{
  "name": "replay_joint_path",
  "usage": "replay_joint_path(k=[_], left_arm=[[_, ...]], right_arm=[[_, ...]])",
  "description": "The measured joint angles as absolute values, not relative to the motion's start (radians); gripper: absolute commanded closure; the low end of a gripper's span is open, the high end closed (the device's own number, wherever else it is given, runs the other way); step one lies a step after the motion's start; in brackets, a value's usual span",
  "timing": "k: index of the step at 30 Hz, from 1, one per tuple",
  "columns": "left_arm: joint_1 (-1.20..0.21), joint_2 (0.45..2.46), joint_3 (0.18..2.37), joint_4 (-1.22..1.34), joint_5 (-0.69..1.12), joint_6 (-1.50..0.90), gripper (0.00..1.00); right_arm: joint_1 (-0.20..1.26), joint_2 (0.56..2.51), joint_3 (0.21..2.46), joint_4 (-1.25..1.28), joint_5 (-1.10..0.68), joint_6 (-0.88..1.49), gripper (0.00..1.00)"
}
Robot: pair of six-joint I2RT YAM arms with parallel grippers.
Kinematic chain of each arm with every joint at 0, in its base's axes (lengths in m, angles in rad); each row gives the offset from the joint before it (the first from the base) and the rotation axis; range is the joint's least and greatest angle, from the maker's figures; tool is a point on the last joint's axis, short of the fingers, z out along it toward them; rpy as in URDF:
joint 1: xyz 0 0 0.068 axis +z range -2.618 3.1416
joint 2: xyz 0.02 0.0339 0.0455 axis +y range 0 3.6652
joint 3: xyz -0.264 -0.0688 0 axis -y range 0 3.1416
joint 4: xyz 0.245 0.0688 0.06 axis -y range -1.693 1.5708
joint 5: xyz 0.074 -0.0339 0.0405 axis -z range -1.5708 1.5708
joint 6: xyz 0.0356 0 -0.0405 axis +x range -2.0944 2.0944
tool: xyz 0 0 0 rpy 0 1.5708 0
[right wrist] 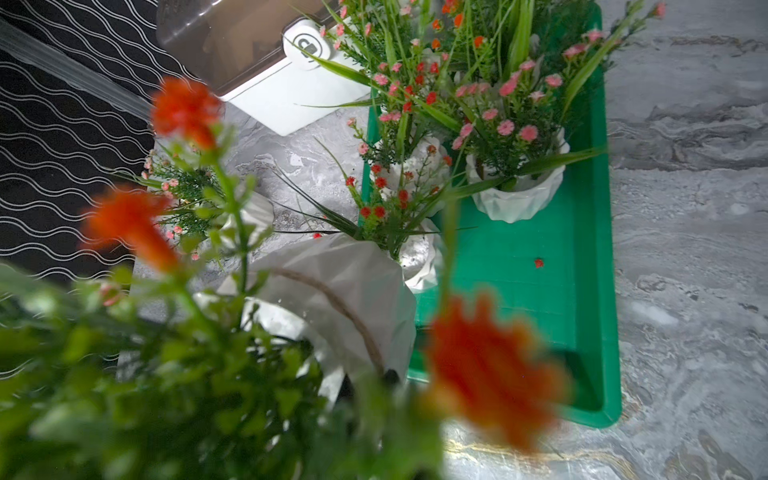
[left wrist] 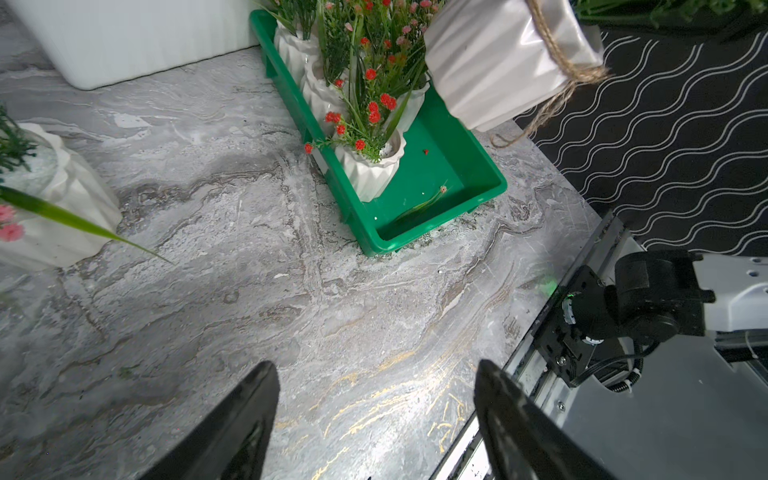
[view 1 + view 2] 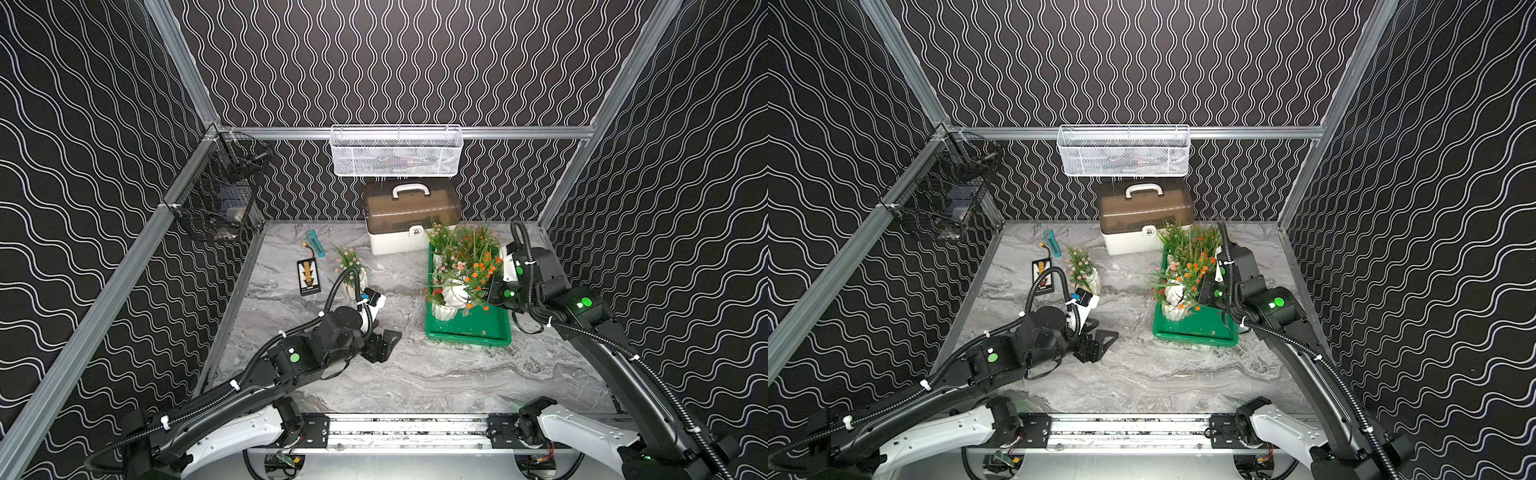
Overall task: Put the potted gypsophila into the storage box
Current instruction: Place the baby's breath potted plant at the storage box.
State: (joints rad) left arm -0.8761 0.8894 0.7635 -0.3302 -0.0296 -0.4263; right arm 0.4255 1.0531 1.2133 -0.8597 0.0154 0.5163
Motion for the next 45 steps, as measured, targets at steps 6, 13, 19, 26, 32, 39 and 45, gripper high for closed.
replay_joint_path(k=[6, 13, 19, 26, 32, 39, 45], left_arm=[[-0.876, 0.924, 0.761, -0.262, -0.001, -0.408, 0.23], [-0.876, 0.938, 0.698, -0.165, 0.026, -0.390, 0.23], [-0.876, 0.956, 0.684, -0.126, 0.026, -0.368, 0.23], [-0.876, 0.965, 0.651, -0.084, 0.022, -0.338, 0.23], [-0.876, 0.946, 0.622, -0.069, 0.021, -0.313, 0.23], [-0.876, 0.910, 0.597, -0.061, -0.001, -0.312, 0.23], [-0.876, 0.911, 0.587, -0.062, -0.016, -0.311, 0.23]], right_arm=[[0.391, 1.022, 1.204, -0.881, 0.067, 0.519, 1.00], [0.347, 1.010, 1.184, -0.900, 0.108, 0.523, 1.00], [0.306, 1.003, 1.157, -0.905, 0.125, 0.523, 1.00], [0.242, 1.017, 1.089, -0.888, 0.117, 0.522, 1.00], [0.175, 1.071, 1.035, -0.842, 0.068, 0.514, 1.00], [0.109, 1.132, 1.000, -0.767, 0.009, 0.511, 1.00], [0.095, 1.179, 0.969, -0.718, -0.039, 0.508, 1.00]])
